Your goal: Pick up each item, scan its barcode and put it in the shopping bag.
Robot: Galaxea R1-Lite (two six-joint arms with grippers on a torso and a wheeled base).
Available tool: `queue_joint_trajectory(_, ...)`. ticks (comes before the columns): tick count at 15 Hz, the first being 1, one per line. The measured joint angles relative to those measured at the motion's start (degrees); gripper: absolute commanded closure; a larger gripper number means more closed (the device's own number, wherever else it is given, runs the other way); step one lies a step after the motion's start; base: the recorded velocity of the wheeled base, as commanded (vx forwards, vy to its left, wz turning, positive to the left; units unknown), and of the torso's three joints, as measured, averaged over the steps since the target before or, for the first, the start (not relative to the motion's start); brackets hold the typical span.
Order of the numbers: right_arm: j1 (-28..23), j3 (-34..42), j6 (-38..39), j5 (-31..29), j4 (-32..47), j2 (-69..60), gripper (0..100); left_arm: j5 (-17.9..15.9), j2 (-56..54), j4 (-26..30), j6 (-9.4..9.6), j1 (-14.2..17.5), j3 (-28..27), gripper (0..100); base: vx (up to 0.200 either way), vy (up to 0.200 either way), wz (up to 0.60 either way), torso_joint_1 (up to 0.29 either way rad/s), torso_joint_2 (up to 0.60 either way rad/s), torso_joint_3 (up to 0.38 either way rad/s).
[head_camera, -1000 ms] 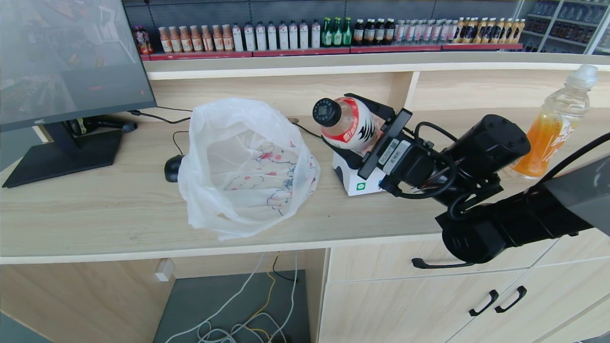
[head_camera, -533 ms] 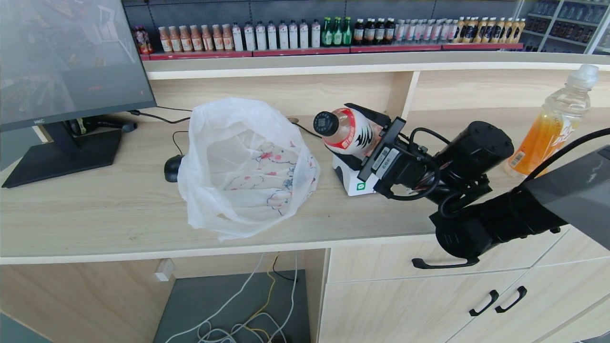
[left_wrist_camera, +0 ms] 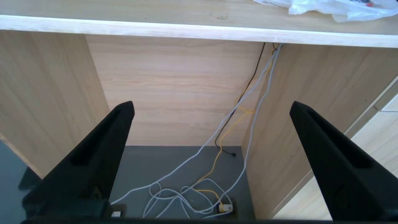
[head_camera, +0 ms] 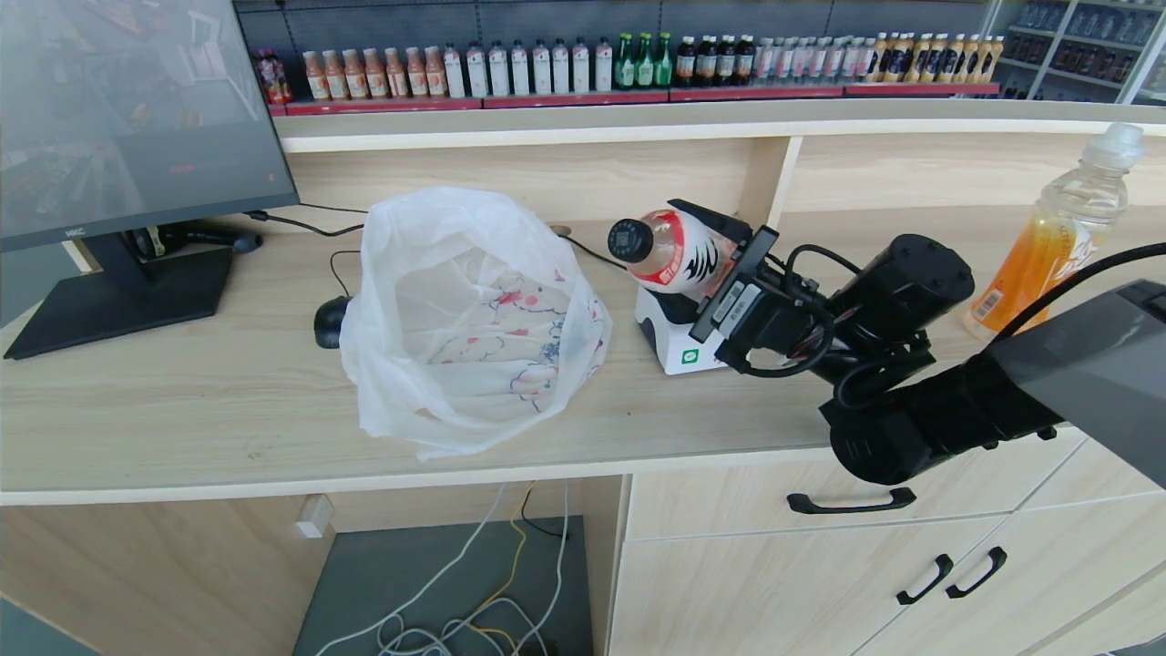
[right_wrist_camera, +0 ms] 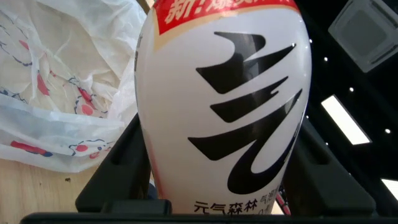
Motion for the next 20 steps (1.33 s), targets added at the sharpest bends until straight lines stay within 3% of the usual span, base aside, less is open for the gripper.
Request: queue_joint_trajectory(20, 0.46, -2.05, -0.90, 0.07, 0.04, 2.35, 100, 0.00, 0.00, 0.00, 0.00, 0.02, 0.00, 0, 0.000, 0.000, 0.00, 0.000, 0.00, 0.000)
